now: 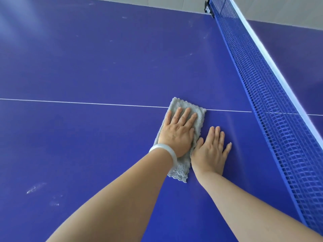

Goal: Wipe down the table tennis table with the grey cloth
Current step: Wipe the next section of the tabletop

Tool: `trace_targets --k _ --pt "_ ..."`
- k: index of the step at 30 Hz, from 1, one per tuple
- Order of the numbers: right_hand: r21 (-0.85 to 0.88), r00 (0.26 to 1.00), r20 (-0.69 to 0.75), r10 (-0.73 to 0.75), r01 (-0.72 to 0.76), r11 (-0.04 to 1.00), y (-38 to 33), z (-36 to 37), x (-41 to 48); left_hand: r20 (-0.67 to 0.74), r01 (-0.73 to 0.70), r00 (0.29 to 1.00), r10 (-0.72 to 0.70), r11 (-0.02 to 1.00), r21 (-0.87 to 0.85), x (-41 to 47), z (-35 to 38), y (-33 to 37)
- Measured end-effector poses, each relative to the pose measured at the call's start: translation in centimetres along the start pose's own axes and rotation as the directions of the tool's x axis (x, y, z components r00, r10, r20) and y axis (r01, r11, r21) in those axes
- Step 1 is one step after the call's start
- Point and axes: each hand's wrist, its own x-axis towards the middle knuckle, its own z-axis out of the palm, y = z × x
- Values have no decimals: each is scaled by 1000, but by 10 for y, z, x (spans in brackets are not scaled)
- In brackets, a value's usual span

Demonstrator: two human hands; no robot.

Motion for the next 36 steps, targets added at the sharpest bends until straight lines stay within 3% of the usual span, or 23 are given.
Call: trace_targets --k 4,7,10,11,14,17,20,22,24,27,30,32,36 --pt "-4 1000 10 2 -2 1000 -1 1 0 -116 138 984 -138 990 -12 -63 0 -63" --pt "-8 1000 15 0 0 1000 -1 2 1 -106 304 946 -306 952 -30 -102 -8 -113" --pt "-24 999 36 -4 4 1000 -2 1 0 -94 457 878 -469 881 -120 -107 -6 -93" --pt "-20 999 41 -5 6 1000 -2 1 -1 -92 419 898 -431 900 -125 -109 -3 -70" --pt "13 999 51 -6 6 1000 -2 -1 0 -82 81 993 -88 993 -89 -139 15 6" --pt "24 999 40 -20 19 1000 -1 -1 0 -62 -71 996 67 995 -69 -171 12 -4" --pt "6 999 34 -29 29 1000 0 1 1 -92 107 990 -107 994 1 -192 2 -69" --pt "-7 999 27 -32 32 999 0 4 1 -117 328 939 -325 945 9 -207 -1 -91" --pt "-27 999 38 -28 29 999 -2 4 2 -93 439 893 -441 897 -43 -220 3 -79" --pt "-67 996 74 -56 61 996 -5 -3 -1 -73 451 885 -459 886 -110 -224 11 -61" --pt "-80 934 135 -330 342 936 -2 -14 -29 -69 461 880 -470 881 -107 -223 9 -63" --pt "-31 891 125 -436 443 896 0 -17 -73 -61 459 882 -467 881 -114 -223 9 -63" --pt "39 939 89 -333 330 943 12 -8 -172 -66 459 880 -469 879 -129 -222 11 -64"
